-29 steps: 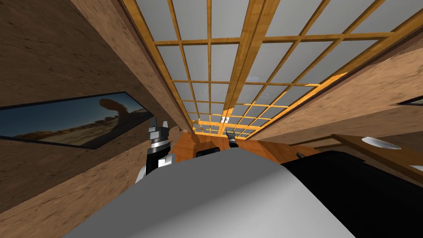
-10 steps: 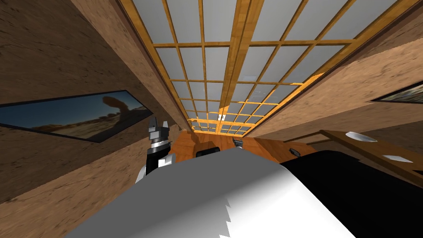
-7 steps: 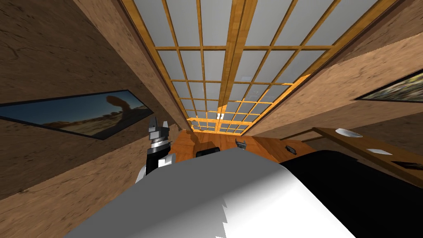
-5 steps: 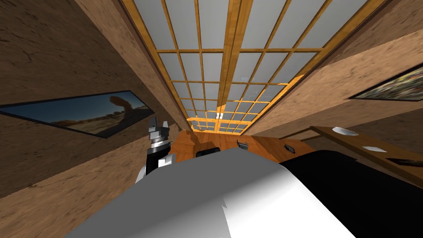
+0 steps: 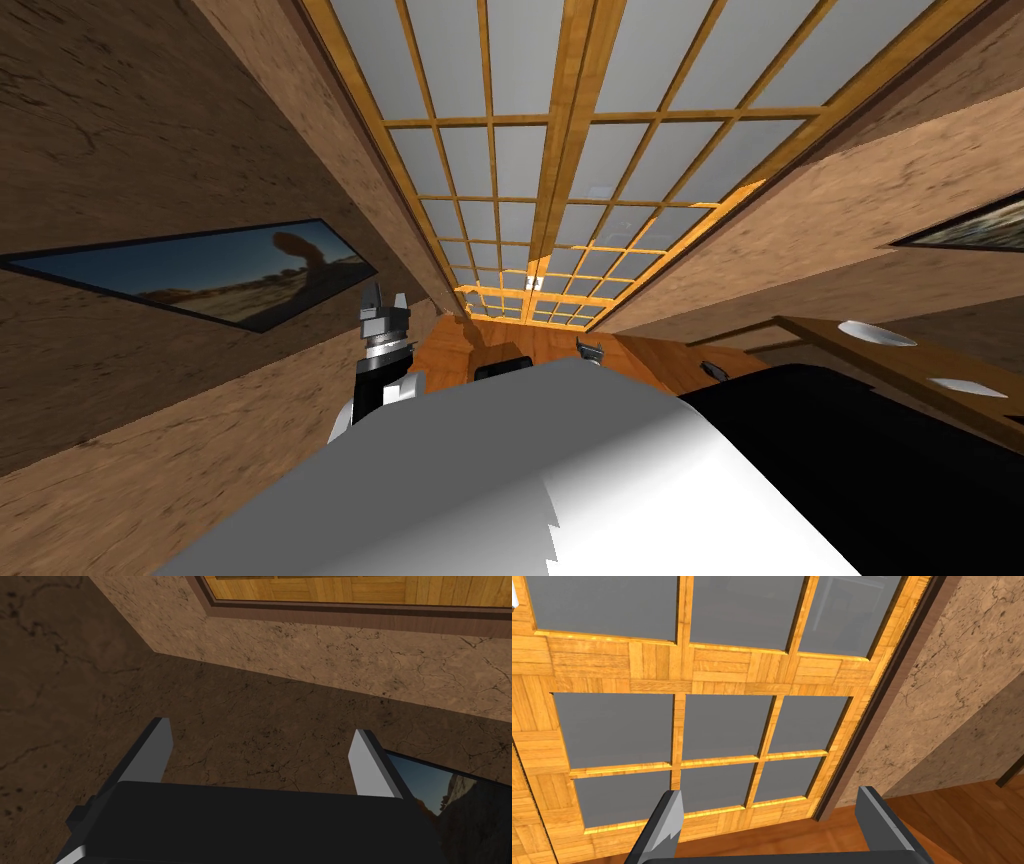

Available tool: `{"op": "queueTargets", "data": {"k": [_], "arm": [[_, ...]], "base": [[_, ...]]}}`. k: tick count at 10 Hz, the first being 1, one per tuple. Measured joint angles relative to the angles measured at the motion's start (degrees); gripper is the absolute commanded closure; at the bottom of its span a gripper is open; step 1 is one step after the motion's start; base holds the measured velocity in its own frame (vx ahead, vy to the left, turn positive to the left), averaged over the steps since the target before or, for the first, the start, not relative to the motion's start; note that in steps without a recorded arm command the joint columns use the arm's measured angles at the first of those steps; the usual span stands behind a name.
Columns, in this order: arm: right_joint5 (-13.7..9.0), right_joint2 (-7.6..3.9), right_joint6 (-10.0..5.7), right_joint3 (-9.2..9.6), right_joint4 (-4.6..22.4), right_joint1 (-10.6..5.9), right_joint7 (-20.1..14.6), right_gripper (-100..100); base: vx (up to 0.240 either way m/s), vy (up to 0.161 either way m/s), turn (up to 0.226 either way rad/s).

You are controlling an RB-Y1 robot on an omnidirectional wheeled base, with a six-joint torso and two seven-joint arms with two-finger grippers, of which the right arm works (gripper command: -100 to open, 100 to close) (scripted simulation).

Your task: Pull the door open

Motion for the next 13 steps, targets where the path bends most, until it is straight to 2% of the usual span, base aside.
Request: {"op": "queueTargets", "data": {"k": [2, 3, 5, 6, 10, 11, 12, 13], "arm": [[0.09, 0.13, 0.17, -0.19, 0.01, -1.64, -0.13, -100], [0.26, 0.18, 0.09, -0.08, 0.63, -2.95, -0.45, -100], [0.5, 0.32, 0.18, 0.06, 0.11, -4.71, -0.72, -100], [0.49, 0.56, 0.48, -0.02, -1.38, -5.04, -0.33, -100], [1.22, 1.31, 0.14, 0.76, -1.7, -9.14, -0.81, -100], [1.4, 1.29, 0.07, 0.97, -2.31, -9.6, -0.99, -100], [1.37, 1.78, 0.55, 0.89, -4.7, -9.4, -0.12, -100], [1.45, 1.91, 0.66, 1.0, -4.11, -10.57, 0.05, -100]], "base": [[0.191, -0.033, 0.121], [0.166, -0.048, 0.127], [0.202, -0.046, 0.117], [0.195, -0.031, 0.103], [0.191, -0.044, 0.116], [0.189, -0.024, 0.109], [0.121, -0.014, 0.032], [0.115, -0.003, 0.064]]}}
